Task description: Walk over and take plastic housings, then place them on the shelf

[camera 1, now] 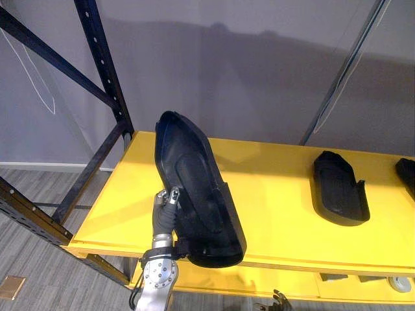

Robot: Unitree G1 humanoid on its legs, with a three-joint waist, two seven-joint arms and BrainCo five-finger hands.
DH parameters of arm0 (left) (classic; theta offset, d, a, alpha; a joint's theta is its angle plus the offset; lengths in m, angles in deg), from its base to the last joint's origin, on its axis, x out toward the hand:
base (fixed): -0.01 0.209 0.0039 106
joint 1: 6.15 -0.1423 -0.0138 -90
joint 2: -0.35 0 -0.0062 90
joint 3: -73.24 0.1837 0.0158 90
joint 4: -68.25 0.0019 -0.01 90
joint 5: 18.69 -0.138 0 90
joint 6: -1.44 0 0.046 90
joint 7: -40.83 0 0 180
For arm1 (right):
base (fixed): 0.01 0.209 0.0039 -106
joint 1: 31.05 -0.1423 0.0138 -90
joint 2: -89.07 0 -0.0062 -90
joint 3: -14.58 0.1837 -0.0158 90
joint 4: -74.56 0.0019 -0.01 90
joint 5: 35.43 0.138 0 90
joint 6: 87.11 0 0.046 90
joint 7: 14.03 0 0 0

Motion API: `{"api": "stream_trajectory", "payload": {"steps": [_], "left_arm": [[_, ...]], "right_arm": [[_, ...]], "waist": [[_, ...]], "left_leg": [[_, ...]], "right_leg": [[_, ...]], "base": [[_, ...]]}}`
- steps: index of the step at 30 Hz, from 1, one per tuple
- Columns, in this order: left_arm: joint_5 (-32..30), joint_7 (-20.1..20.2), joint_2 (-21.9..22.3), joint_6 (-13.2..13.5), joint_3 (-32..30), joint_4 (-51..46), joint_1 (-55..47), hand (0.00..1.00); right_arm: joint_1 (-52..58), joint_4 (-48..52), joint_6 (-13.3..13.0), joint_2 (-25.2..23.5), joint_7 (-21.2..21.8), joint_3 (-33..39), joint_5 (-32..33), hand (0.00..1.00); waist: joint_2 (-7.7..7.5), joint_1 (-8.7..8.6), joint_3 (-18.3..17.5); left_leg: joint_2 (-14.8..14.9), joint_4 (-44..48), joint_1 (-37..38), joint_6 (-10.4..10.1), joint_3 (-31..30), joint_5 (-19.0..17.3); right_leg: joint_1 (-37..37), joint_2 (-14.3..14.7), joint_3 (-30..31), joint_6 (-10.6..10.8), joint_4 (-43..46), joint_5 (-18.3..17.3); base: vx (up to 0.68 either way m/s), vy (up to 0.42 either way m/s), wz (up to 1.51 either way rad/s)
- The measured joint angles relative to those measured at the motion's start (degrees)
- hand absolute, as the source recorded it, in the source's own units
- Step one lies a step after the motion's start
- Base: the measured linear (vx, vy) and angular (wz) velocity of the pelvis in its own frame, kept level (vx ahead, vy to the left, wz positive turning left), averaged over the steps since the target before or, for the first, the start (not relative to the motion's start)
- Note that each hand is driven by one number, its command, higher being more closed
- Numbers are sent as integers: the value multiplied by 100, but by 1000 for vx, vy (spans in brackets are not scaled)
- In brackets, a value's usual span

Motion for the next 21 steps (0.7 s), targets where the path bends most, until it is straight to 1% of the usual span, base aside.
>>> {"api": "stream_trajectory", "payload": {"steps": [2, 4, 5, 6, 7, 8, 9, 11, 12, 15, 16, 17, 19, 21], "left_arm": [[-4, 0, -119, -132, -73, 244, 103, 100], [-13, -5, -177, -169, -174, 413, 173, 100], [-34, -15, -188, -185, -236, 469, 201, 100], [-124, -28, -240, -211, -346, 571, 322, 100], [-139, -30, -275, -222, -403, 632, 395, 100], [-198, -29, -345, -281, -474, 771, 563, 100], [-225, -29, -387, -361, -568, 947, 755, 100], [-227, -28, -433, -443, -697, 1132, 955, 100], [-234, -27, -481, -534, -783, 1250, 1105, 100], [-330, -27, -566, -693, -998, 1558, 1521, 100], [-351, -25, -607, -787, -1102, 1618, 1662, 100], [-379, -25, -631, -813, -1163, 1666, 1734, 100], [-446, -24, -804, -945, -1310, 1951, 1982, 100], [-487, -7, -914, -1090, -1365, 2194, 2177, 100]], "right_arm": [[-73, -116, 2, 20, 17, -1, -39, 0], [-126, -181, 5, 56, 22, -2, -46, 0], [-140, -199, 5, 76, 25, -2, -50, 0], [-184, -203, 6, 116, 31, -2, -50, 0], [-205, -210, 6, 127, 35, -2, -53, 0], [-256, -223, 10, 175, 57, -2, -83, 0], [-301, -224, 15, 225, 79, -2, -94, 0], [-343, -213, 33, 271, 118, -2, -96, 0], [-360, -202, 44, 283, 126, 0, -96, 0], [-360, -203, 51, 288, 161, 1, -97, 0], [-362, -201, 54, 288, 176, 0, -97, 0], [-365, -200, 63, 288, 191, 1, -97, 0], [-378, -186, 94, 279, 243, -1, -97, 0], [-378, -161, 97, 263, 274, 1, -96, 0]], "waist": [[8, -6, 3], [49, -21, 29], [97, -37, 31], [143, -109, 42], [166, -129, 57], [224, -160, 97], [296, -199, 149], [362, -273, 189], [391, -324, 208], [390, -345, 213], [385, -353, 217], [381, -352, 232], [364, -391, 234], [336, -417, 245]], "left_leg": [[7, -123, 42, 6, 0, 165], [33, -288, 140, -10, 5, 308], [45, -384, 177, -11, 6, 359], [69, -524, 194, -46, 5, 446], [68, -588, 203, -37, 8, 488], [69, -687, 224, -35, 16, 541], [66, -706, 227, -41, 20, 557], [51, -707, 228, -41, 19, 557], [36, -709, 227, -42, 14, 556], [-16, -732, 192, -25, -2, 554], [-55, -735, 140, -23, -17, 540], [-77, -736, 123, -22, -20, 541], [-169, -737, 11, -18, -96, 543], [-234, -737, -50, -15, -163, 544]], "right_leg": [[-6, 30, -12, -52, -2, 34], [-12, 73, -18, -75, -29, 50], [-6, 100, -18, -76, -68, 50], [-16, 145, -18, -76, -130, 51], [-18, 154, -14, -77, -166, 51], [-39, 172, 1, -77, -206, 51], [-41, 171, 12, -77, -252, 51], [-53, 156, 28, -78, -272, 52], [-62, 148, 28, -82, -274, 55], [-75, 109, 39, -42, -398, 184], [-103, 74, 44, -24, -465, 236], [-123, 55, 55, -14, -472, 250], [-177, -22, 63, 39, -582, 294], [-210, -70, 63, 47, -623, 299]], "base": [[-80, -65, 4], [-110, -73, -3], [-124, -62, -2], [-128, -57, -1], [-144, -50, -4], [-169, -42, -11], [-221, -38, -16], [-204, -12, -11], [-213, 10, -6], [-220, 38, -3], [-204, 66, -2], [-172, 81, -2], [-128, 86, 0], [-51, 66, 5]]}}
